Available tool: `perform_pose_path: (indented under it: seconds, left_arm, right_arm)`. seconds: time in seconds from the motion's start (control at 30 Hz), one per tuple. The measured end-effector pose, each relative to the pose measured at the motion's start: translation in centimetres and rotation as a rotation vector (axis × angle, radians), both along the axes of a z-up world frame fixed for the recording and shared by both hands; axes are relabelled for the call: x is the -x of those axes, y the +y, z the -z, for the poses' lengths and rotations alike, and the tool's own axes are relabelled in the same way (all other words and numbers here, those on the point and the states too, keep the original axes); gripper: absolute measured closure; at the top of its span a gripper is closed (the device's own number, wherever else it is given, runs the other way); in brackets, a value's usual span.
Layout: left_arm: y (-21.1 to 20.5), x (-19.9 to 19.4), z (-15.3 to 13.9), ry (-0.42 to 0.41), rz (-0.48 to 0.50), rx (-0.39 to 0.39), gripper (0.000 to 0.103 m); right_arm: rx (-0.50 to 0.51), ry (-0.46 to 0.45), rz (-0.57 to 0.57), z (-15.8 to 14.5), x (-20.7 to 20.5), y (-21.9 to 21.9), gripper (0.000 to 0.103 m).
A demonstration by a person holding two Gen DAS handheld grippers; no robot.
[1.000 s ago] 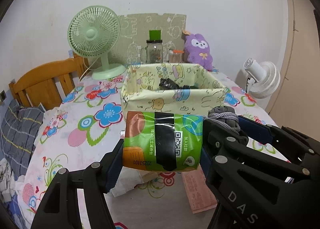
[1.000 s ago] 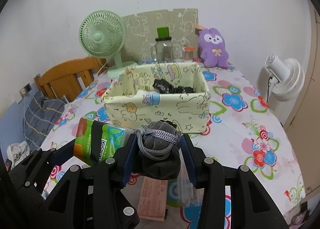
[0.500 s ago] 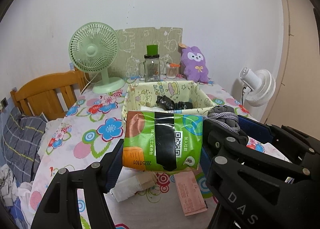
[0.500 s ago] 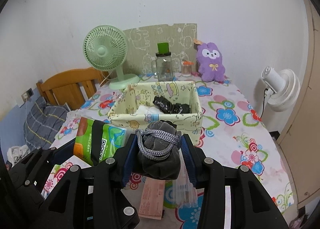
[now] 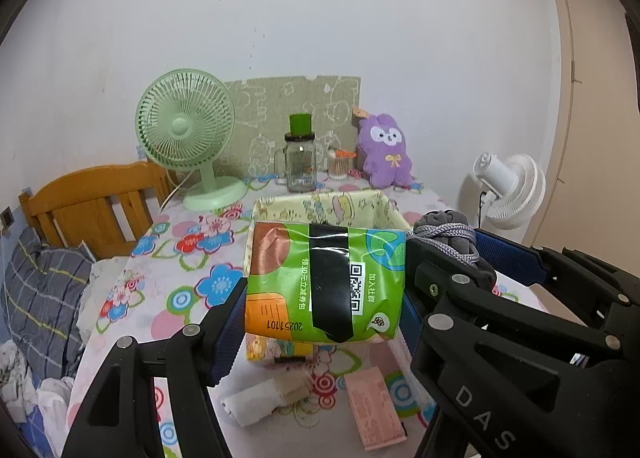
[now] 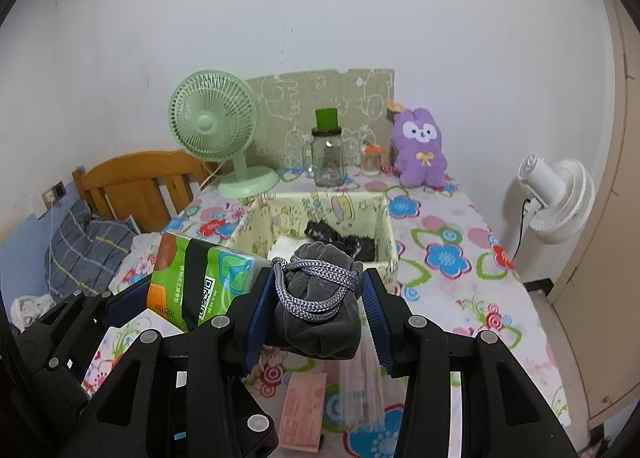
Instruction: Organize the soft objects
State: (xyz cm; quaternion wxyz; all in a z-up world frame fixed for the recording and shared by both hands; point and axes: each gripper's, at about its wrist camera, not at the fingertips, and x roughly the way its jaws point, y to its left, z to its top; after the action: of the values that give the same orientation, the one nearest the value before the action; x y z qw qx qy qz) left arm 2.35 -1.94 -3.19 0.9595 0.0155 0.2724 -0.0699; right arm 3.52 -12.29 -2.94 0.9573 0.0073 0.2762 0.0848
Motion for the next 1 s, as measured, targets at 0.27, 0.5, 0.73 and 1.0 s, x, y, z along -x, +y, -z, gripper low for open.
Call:
perform_pose_path:
  seconds: [0.27, 0.5, 0.73, 1.0]
  left_arm:
    - [0.2, -1.9, -0.8, -0.025, 0.007, 0.01, 0.031]
    - [0.2, -3.7, -1.3, -0.037, 0.006, 0.007, 0.031]
    - [0.0, -5.3, -1.3, -0.035, 0.004, 0.006, 0.031]
    - [-0.3, -7.1, -1.2, -0.03, -0.003, -0.005, 0.031]
  right_arm:
    - [0.012, -0.028, 0.007, -1.1, -1.7, 0.1, 0.055]
    - [0.009, -0.04, 0.007, -1.5, -3.8, 0.2, 0.055]
    - [0.007, -0.038, 0.007, -1.4, -5.6, 0.2, 0.055]
    - [-0.009, -0.031, 0.006, -1.2, -7.8, -0.1, 0.055]
